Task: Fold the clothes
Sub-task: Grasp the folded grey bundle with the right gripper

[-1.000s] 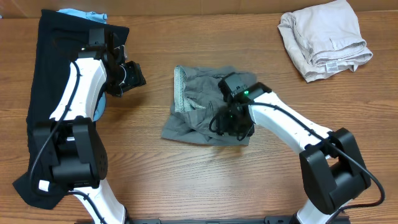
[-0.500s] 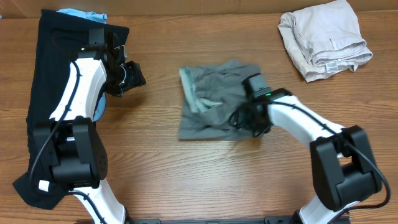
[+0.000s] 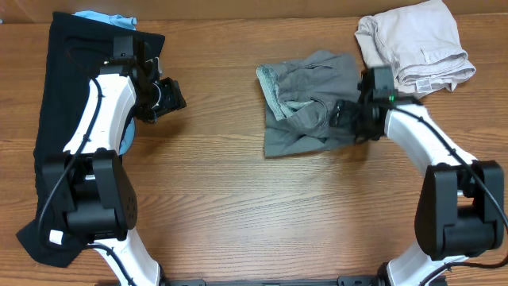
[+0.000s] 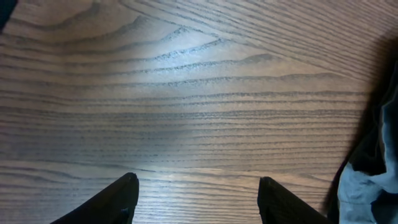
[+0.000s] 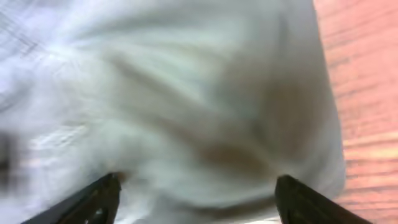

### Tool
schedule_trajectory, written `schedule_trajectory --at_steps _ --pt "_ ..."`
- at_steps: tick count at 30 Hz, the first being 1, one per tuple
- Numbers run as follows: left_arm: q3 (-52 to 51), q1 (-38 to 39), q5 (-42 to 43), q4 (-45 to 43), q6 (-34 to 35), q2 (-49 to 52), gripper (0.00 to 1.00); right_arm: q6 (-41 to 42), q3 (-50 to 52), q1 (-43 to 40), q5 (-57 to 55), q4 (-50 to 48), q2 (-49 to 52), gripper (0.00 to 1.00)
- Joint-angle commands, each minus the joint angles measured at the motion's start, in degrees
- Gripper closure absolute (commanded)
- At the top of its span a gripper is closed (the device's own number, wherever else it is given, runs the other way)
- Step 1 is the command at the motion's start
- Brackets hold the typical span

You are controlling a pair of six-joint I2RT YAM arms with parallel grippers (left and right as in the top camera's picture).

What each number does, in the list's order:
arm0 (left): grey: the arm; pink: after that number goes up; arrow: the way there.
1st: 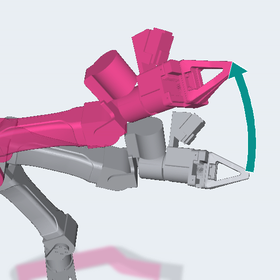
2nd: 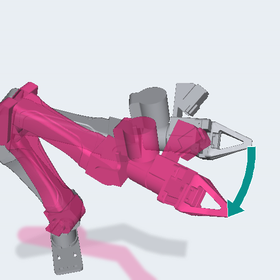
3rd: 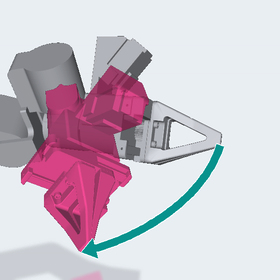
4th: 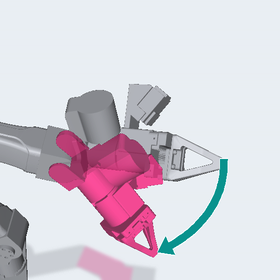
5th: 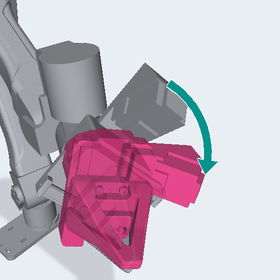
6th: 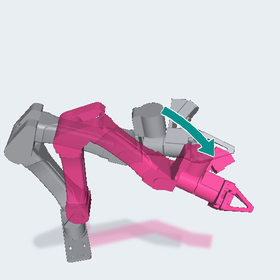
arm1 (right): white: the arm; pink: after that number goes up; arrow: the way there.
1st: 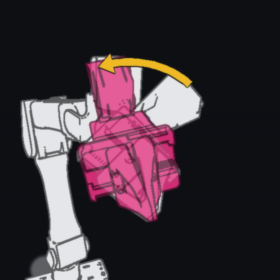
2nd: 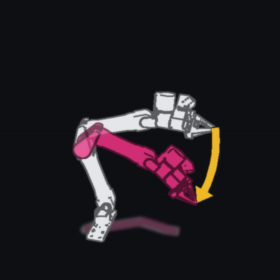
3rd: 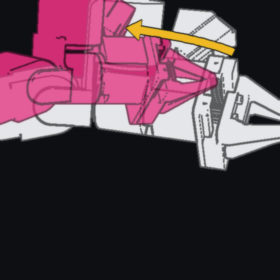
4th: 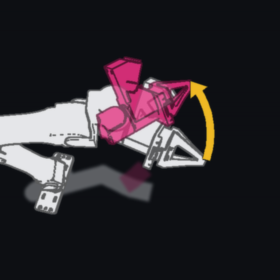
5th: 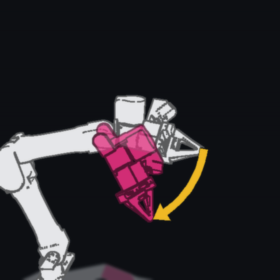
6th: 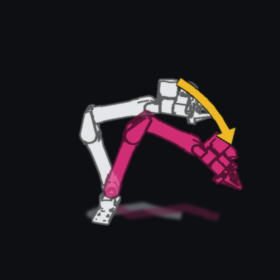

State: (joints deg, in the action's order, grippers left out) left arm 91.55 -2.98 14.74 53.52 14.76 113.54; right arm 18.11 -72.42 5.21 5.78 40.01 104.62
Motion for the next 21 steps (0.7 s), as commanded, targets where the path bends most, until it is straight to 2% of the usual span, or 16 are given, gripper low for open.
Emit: schedule_trajectory --at_steps 1,5,13,21 --pt "0.42 0.39 -0.31 -0.31 -1.05 -0.17 0.36 -5.57 -10.84 2.84 2.05 4.81 -3.04 0.13" --pt "0.42 0.39 -0.33 -0.68 -1.05 -0.17 0.36 -9.16 -16.72 7.45 1.53 6.56 -3.02 0.07" --pt "0.42 0.39 -0.33 -0.66 -1.07 -0.17 0.36 -9.64 -16.74 17.57 -9.25 2.95 2.91 0.0" --pt "0.42 0.39 -0.33 -0.68 -1.07 -0.17 0.36 -12.46 -16.74 19.21 -10.93 -1.97 13.09 0.0"
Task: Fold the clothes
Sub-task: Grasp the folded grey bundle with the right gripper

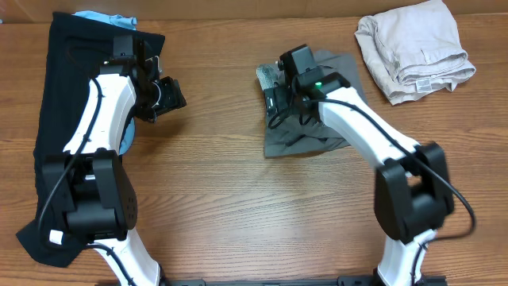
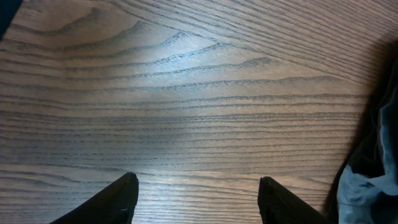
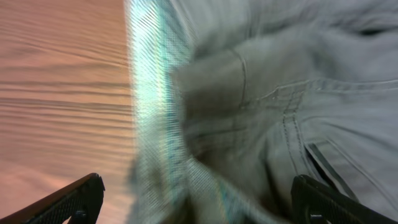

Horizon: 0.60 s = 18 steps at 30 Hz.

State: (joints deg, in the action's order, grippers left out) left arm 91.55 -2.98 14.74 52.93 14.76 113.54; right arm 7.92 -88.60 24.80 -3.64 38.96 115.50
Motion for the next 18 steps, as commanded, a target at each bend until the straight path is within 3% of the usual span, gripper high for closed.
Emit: schedule_trajectory --at_steps 1,18 --pt "0.42 0.39 -0.35 -0.13 -1.07 -0.17 0.36 -3.28 -0.57 -0.37 -0.52 -1.4 3.17 0.0" --pt "0.42 0.39 -1.25 -0.74 -1.03 -0.17 0.37 -4.94 -0.55 3.54 4.5 0.28 13.53 0.0"
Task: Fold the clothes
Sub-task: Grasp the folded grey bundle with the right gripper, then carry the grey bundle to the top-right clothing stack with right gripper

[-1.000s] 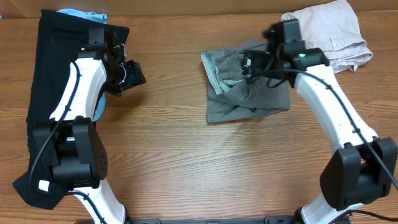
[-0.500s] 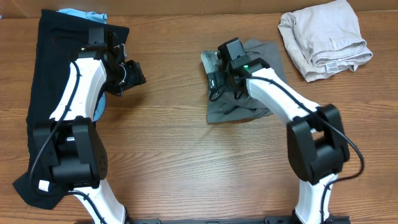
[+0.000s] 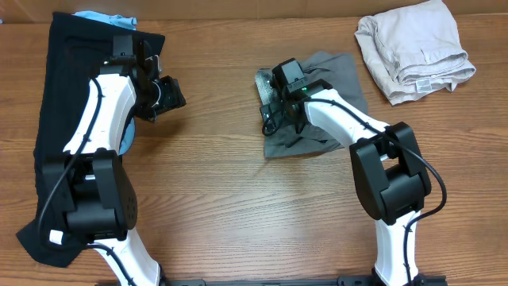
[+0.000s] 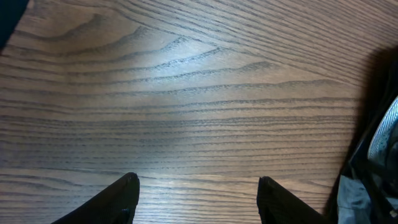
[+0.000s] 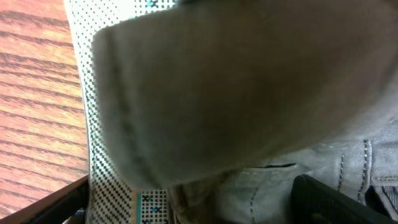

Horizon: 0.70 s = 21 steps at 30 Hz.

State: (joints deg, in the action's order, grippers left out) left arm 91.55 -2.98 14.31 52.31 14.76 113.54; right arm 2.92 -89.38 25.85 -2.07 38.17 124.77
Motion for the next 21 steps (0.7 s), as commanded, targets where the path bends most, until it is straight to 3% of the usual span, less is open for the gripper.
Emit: schedule_trajectory --at_steps 1,3,4,6,7,9,15,21 --pt "0.42 0.39 -0.81 -0.11 -1.05 -0.17 0.37 0.57 0.24 2.95 1.9 1.33 5.27 0.01" --pt "0.42 0.39 -0.81 -0.07 -1.03 -0.17 0.37 2.29 0.24 3.26 -0.33 1.73 6.51 0.06" --pt "0.42 0.39 -0.81 -0.07 -1.05 -0.17 0.37 3.17 0.24 3.3 -1.62 2.03 7.19 0.18" --pt "0.42 0.39 -0.96 -0.04 -1.05 -0.17 0.37 4.79 0.24 3.3 -3.69 2.8 8.02 0.44" --pt "0.42 0.39 -1.2 -0.04 -1.05 -0.17 0.37 6.01 0.28 3.23 -5.03 3.23 8.02 0.7" --pt "0.42 0.39 -1.22 -0.04 -1.05 -0.17 0.37 8.22 0.26 2.8 -7.87 3.96 8.0 0.96" --pt "0.42 0.39 -1.22 -0.13 -1.05 -0.17 0.37 9.14 -4.5 0.17 -10.03 11.19 5.38 0.96" --pt "0.42 0.39 -1.22 -0.15 -1.05 -0.17 0.37 9.05 -18.36 -3.87 -11.78 24.52 -0.22 0.96"
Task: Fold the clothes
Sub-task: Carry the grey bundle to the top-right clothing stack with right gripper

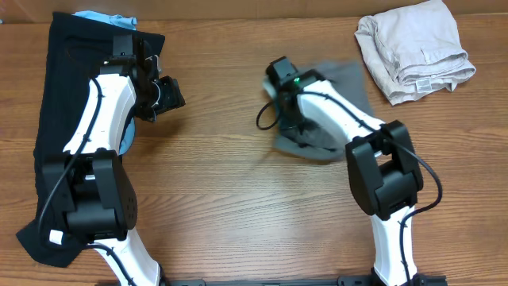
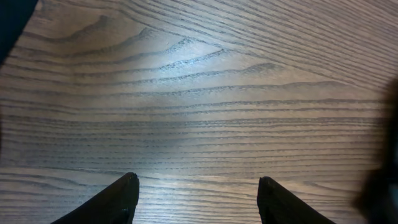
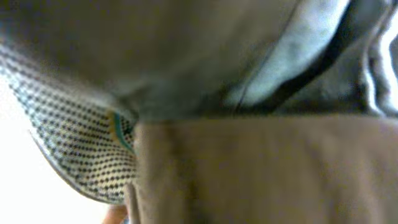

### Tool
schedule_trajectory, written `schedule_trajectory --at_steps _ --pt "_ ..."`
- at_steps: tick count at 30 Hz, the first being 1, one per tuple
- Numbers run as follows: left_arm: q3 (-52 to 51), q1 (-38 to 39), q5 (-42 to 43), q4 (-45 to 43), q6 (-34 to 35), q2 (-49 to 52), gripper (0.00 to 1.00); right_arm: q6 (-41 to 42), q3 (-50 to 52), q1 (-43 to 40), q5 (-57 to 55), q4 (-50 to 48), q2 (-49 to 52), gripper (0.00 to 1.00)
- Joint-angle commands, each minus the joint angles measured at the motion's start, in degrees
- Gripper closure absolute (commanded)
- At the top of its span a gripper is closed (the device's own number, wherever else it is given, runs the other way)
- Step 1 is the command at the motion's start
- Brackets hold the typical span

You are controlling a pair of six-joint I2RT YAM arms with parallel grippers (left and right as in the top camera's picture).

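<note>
Blurred grey shorts (image 1: 333, 107) lie at the table's centre-right, their left edge raised off the wood. My right gripper (image 1: 279, 86) is at that edge. Grey cloth (image 3: 217, 62) with a dotted mesh lining (image 3: 68, 143) fills the right wrist view and hides the fingers; the gripper appears shut on it. Open and holding nothing, my left gripper (image 1: 168, 94) hangs over bare wood (image 2: 199, 93) beside a long black garment (image 1: 55, 103). Its two fingertips (image 2: 127, 193) stand wide apart.
A folded beige garment (image 1: 417, 48) lies at the far right corner. A light blue cloth (image 1: 99, 17) peeks out at the top of the black garment, which runs down the left side of the wooden table (image 1: 238, 206).
The shorts' left edge, flat on the table with my open right fingers round it, is now lifted and drawn to the right. Cloth now hides the right fingers. The left arm kept still.
My right gripper was open at the right side of the grey shorts. Then it was over their left part, then open at the left edge with the mesh lining between its fingers. Now that edge is raised and pulled right. The left gripper stayed open over wood throughout.
</note>
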State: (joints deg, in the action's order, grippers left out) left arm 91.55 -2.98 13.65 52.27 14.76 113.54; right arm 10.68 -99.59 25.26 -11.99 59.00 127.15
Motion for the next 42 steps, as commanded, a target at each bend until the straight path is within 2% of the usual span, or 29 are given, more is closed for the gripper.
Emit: schedule_trajectory --at_steps 1,6,13,16,24,28,31,42 --pt "0.42 0.39 -0.57 -0.17 -1.05 -0.17 0.37 1.01 -11.1 -4.02 -2.45 5.95 -3.28 0.96" --pt "0.42 0.39 -0.57 -0.31 -1.05 -0.17 0.37 -3.48 -27.36 -8.33 -3.82 15.37 -4.42 0.96" --pt "0.42 0.39 -0.59 -0.5 -1.05 -0.17 0.37 -3.89 -42.56 -15.19 -4.04 19.56 -4.44 0.96" --pt "0.42 0.39 -0.59 -0.68 -1.03 -0.17 0.37 -11.78 -49.53 -19.45 -4.59 18.21 -4.44 0.96" --pt "0.42 0.39 -2.95 -1.46 -1.05 -0.17 0.37 -28.02 -50.42 -24.11 -6.21 6.97 -3.98 0.96" --pt "0.42 0.39 -3.17 -1.66 -1.05 -0.17 0.41 -38.29 -49.99 -26.71 -6.23 1.64 -2.78 0.96" --pt "0.42 0.39 -3.17 -1.31 -1.05 -0.17 0.42 -42.73 -49.88 -29.64 -6.25 -2.47 -1.2 0.96" --pt "0.42 0.39 -3.19 -2.64 -0.81 -0.17 0.44 -42.62 -49.83 -36.3 -0.7 -7.98 7.32 0.96"
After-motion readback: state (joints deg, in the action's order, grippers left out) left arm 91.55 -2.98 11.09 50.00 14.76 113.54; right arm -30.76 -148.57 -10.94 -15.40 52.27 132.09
